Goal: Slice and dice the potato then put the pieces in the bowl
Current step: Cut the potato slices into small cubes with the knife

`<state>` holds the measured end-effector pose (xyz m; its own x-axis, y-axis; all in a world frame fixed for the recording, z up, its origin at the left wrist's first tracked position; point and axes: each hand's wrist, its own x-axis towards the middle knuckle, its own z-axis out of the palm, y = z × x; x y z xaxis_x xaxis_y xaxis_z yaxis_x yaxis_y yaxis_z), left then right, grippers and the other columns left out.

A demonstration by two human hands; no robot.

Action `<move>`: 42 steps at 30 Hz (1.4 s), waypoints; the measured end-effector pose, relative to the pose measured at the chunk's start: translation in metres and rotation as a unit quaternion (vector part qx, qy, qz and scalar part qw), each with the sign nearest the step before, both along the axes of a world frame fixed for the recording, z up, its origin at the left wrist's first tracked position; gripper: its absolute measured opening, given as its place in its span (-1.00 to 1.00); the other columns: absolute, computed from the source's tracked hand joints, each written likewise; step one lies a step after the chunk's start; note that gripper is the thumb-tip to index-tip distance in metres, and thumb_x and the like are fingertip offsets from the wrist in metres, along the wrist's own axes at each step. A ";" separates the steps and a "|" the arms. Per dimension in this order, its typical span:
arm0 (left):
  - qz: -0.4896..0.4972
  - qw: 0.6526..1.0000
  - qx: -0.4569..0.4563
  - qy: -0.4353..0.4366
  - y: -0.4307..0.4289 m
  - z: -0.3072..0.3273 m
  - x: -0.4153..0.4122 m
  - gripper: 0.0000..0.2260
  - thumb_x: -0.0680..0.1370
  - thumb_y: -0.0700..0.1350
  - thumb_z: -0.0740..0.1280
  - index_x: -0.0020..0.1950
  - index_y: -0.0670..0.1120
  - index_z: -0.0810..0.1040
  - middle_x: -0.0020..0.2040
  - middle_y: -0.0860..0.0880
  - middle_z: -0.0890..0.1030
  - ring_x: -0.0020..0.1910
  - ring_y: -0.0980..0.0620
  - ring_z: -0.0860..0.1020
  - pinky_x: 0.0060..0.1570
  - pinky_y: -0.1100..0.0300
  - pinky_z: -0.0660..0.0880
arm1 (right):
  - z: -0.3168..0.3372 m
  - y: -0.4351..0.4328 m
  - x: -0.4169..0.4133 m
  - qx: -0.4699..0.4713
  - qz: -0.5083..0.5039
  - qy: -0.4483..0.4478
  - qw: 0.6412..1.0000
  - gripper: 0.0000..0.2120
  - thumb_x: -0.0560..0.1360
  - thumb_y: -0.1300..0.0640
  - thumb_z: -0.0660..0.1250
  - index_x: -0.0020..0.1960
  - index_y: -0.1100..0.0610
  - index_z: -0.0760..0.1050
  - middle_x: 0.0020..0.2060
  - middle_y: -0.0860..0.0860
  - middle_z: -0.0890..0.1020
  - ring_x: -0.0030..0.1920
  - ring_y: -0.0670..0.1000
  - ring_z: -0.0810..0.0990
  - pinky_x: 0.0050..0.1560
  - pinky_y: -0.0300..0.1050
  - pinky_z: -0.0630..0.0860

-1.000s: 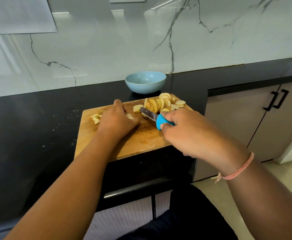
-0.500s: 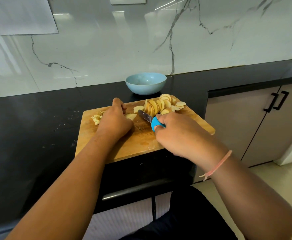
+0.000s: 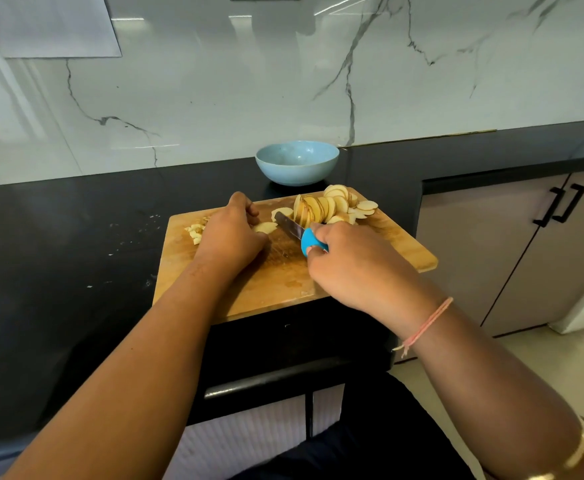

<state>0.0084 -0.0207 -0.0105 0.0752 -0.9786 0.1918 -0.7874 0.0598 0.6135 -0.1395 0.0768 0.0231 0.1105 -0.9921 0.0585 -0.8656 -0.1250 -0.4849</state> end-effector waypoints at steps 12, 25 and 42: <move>0.025 0.999 -0.020 -0.003 0.002 -0.003 -0.001 -0.80 0.50 -0.19 0.38 0.02 -0.03 0.39 -0.02 -0.02 0.57 -0.12 0.07 0.51 -0.37 0.36 0.34 | 0.014 -0.011 0.027 0.042 0.014 0.045 0.998 -0.72 0.58 0.11 0.16 0.27 0.12 0.38 -0.25 -0.03 0.38 -0.09 -0.01 0.45 -0.14 -0.15 0.41; 0.033 0.999 -0.031 0.008 0.002 -0.004 -0.005 -0.82 0.50 -0.23 0.36 0.03 -0.06 0.42 -0.03 -0.02 0.57 -0.08 0.06 0.53 -0.30 0.32 0.40 | -0.003 0.030 0.017 0.001 0.038 0.067 0.997 -0.57 0.61 0.08 0.12 0.45 0.13 0.24 -0.29 -0.07 0.34 -0.10 -0.01 0.49 -0.14 -0.16 0.46; 0.062 0.996 -0.038 0.050 0.002 -0.007 -0.001 -0.81 0.51 -0.26 0.35 -0.11 -0.03 0.37 -0.15 0.01 0.52 -0.25 0.13 0.43 -0.38 0.32 0.31 | 0.014 0.000 0.038 0.056 0.025 0.047 0.997 -0.93 0.57 0.16 0.14 -0.10 0.08 0.31 -0.28 -0.01 0.40 -0.30 -0.04 0.38 -0.38 -0.17 0.28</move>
<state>0.0072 -0.0186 -0.0175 0.2174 -0.9436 0.2499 -0.7269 0.0144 0.6866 -0.1015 0.0773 0.0370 0.1593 -0.9851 -0.0649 -0.9023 -0.1186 -0.4145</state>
